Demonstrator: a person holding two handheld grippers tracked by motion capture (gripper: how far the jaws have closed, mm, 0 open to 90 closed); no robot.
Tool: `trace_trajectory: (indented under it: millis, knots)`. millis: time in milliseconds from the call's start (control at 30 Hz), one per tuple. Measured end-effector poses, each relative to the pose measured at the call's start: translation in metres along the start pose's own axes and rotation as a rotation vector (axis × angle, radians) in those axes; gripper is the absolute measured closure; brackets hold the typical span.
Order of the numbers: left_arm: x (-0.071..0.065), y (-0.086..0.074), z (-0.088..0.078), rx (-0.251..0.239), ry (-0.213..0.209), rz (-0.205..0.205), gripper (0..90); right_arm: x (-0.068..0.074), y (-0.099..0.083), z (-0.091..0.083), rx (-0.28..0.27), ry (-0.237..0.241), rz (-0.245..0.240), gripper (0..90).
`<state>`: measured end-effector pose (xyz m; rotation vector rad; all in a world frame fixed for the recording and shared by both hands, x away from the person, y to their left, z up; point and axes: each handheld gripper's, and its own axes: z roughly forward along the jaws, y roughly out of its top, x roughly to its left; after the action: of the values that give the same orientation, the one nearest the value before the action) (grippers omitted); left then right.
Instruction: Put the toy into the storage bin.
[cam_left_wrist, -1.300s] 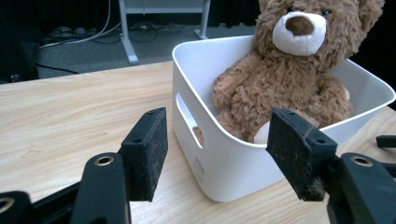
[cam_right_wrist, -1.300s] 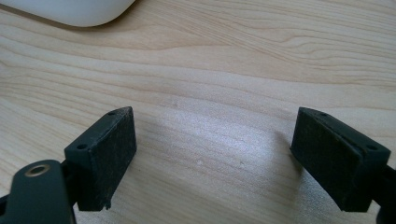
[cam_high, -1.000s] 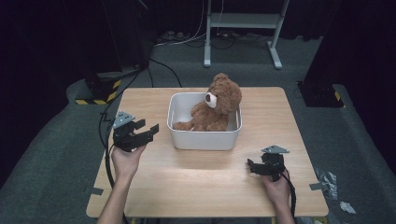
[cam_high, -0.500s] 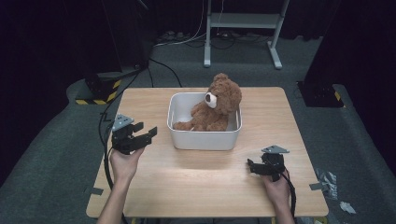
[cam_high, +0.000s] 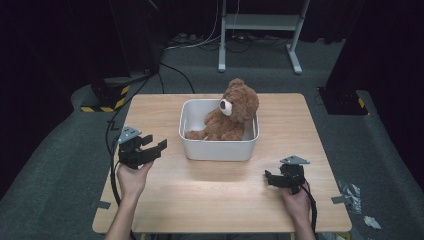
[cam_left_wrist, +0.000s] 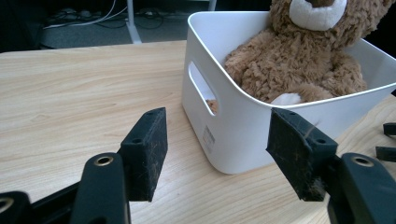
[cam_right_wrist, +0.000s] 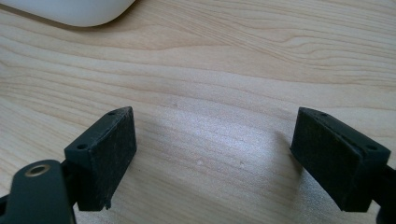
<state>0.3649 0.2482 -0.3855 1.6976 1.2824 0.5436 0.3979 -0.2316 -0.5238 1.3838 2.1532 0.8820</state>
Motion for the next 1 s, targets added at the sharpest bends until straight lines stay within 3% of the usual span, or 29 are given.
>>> trace_trajectory:
  millis: [1000]
  knots:
    - [0.005,-0.02,0.004,0.036,0.015,-0.035,37.9,0.0,0.0,0.0,0.0,0.0,0.0,13.7]
